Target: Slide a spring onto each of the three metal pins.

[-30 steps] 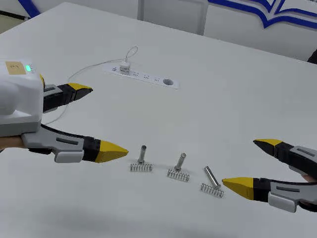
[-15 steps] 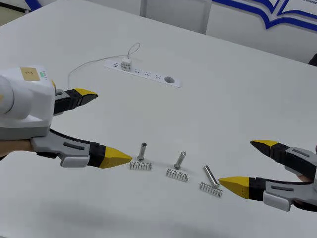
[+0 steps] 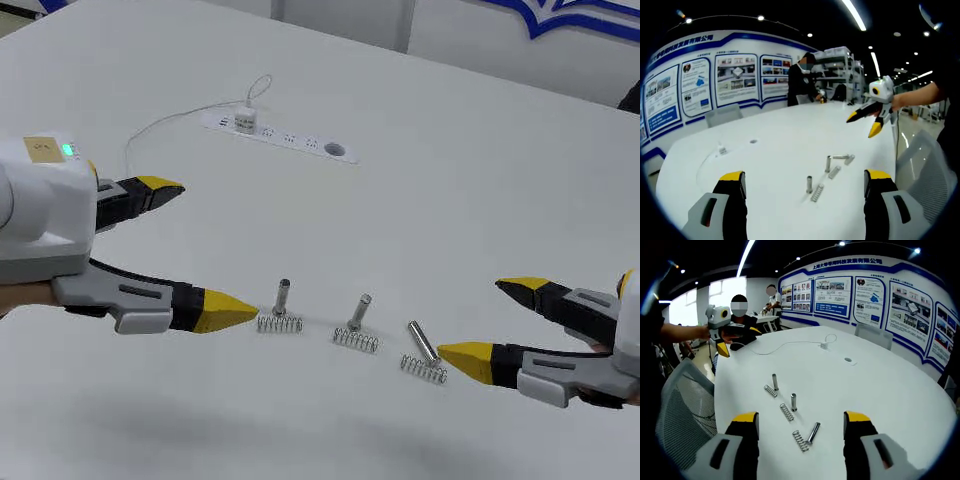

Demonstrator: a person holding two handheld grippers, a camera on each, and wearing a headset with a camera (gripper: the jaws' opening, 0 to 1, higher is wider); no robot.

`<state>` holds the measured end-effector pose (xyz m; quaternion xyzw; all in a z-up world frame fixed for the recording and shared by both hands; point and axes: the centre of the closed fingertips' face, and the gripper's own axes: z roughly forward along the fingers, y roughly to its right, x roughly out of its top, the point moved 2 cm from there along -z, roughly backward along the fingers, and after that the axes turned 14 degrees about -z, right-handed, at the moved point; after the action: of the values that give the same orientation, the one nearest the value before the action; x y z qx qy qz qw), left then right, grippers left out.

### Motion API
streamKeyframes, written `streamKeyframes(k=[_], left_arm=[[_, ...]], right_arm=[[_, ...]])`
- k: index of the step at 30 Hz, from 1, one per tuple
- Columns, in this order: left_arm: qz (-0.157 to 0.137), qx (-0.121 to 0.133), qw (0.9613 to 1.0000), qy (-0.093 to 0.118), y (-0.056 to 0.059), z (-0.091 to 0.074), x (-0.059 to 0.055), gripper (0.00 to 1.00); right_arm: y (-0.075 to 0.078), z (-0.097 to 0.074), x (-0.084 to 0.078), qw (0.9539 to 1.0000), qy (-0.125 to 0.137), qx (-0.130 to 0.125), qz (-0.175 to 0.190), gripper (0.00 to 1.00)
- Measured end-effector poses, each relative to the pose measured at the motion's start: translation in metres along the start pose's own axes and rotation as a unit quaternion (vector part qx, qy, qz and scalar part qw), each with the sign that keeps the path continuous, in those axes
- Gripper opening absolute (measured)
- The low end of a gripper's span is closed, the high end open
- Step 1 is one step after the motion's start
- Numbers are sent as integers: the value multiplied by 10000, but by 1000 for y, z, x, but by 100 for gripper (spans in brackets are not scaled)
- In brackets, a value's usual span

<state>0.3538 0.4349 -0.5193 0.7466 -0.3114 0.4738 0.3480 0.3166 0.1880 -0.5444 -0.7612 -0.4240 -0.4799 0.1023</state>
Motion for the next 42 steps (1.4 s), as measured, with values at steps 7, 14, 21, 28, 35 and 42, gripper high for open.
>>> streamKeyframes(k=[7, 14, 21, 28, 35, 42], left_arm=[[-34, -56, 10000, -41, 0, 2, -2, 100], [-66, -136, 9997, -165, 3, 8, -7, 99], [-92, -225, 9995, -209, 9, 12, -9, 99], [-114, -244, 9994, -235, 11, 15, -11, 99], [-131, -219, 9994, -250, 10, 15, -14, 99], [-175, -181, 9994, -239, 7, 15, -17, 98]], right_arm=[[2, 13, -7, 9999, -143, 20, 58, 65], [11, 16, -15, 9995, -284, -64, 82, 61], [14, 19, -22, 9991, -368, -124, 151, 57], [15, 28, -29, 9985, -513, -91, 177, 51], [14, 41, -37, 9975, -674, 4, 192, 45], [14, 54, -48, 9957, -881, 14, 286, 37]])
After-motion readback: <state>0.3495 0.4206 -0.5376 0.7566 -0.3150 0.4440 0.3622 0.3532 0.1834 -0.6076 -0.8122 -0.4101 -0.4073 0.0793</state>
